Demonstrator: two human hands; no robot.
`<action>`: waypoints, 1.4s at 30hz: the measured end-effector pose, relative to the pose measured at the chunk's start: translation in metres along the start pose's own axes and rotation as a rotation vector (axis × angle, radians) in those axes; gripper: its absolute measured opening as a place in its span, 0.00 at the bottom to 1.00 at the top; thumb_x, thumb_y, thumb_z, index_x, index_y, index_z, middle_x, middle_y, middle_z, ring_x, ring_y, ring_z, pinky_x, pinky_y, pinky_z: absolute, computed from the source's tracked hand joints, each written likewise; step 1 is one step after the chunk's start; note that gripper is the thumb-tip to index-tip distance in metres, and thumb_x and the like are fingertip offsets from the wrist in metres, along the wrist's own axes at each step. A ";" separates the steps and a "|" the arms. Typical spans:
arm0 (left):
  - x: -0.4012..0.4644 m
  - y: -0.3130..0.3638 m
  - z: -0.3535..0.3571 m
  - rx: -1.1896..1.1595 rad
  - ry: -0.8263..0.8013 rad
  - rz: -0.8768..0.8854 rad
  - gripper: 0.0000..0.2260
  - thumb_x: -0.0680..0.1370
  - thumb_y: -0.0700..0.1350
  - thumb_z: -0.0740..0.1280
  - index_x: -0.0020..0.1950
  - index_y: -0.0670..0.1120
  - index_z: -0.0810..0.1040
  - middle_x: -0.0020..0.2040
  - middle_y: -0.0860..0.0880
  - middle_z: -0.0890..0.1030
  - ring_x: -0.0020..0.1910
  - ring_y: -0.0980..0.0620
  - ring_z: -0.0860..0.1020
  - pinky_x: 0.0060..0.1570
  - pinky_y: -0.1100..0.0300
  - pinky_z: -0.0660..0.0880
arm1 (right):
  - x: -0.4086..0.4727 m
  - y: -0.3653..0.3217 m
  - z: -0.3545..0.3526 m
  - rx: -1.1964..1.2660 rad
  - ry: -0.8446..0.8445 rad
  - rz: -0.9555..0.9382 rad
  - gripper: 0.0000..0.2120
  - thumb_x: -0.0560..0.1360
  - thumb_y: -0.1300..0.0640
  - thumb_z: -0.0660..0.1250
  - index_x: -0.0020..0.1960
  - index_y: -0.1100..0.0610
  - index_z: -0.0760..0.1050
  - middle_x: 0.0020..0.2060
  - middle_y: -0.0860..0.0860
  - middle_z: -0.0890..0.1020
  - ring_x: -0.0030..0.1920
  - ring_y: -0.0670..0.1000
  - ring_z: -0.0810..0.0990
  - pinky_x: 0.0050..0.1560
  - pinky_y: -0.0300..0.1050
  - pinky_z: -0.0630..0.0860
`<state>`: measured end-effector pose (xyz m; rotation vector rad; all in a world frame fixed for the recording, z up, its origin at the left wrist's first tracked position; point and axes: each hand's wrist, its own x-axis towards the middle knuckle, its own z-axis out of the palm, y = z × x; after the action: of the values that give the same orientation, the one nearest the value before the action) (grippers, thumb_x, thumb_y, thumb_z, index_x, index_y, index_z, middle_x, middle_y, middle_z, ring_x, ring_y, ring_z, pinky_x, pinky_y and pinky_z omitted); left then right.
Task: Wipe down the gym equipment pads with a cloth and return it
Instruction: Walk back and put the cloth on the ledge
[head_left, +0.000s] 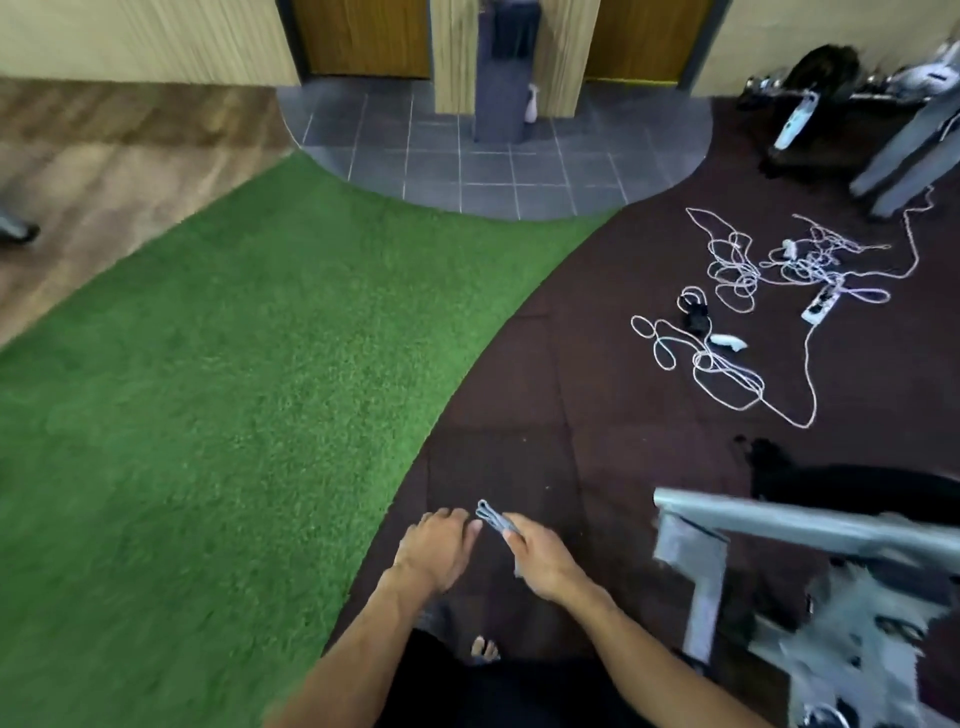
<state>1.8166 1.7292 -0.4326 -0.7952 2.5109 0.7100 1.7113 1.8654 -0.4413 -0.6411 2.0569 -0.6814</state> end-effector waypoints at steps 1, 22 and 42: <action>0.026 0.003 -0.018 -0.004 0.000 0.002 0.20 0.83 0.56 0.50 0.63 0.46 0.74 0.60 0.43 0.79 0.62 0.41 0.76 0.62 0.46 0.73 | 0.025 -0.009 -0.018 0.001 0.002 -0.002 0.16 0.82 0.53 0.54 0.68 0.51 0.70 0.43 0.48 0.80 0.32 0.43 0.78 0.37 0.35 0.75; 0.632 -0.029 -0.420 0.017 -0.043 0.050 0.20 0.84 0.55 0.50 0.61 0.44 0.74 0.60 0.40 0.80 0.61 0.39 0.76 0.61 0.46 0.73 | 0.612 -0.259 -0.350 -0.049 0.035 0.018 0.17 0.83 0.53 0.54 0.69 0.53 0.70 0.49 0.54 0.83 0.34 0.45 0.79 0.42 0.41 0.75; 1.242 -0.031 -0.796 -0.013 0.007 0.045 0.19 0.84 0.55 0.50 0.63 0.45 0.73 0.61 0.41 0.78 0.63 0.38 0.75 0.61 0.46 0.73 | 1.202 -0.474 -0.686 -0.090 0.063 0.014 0.17 0.83 0.54 0.54 0.70 0.55 0.69 0.51 0.52 0.80 0.51 0.56 0.79 0.46 0.45 0.70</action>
<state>0.7216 0.7399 -0.4578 -0.7486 2.5401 0.7401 0.6168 0.8945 -0.4673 -0.6630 2.1586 -0.6110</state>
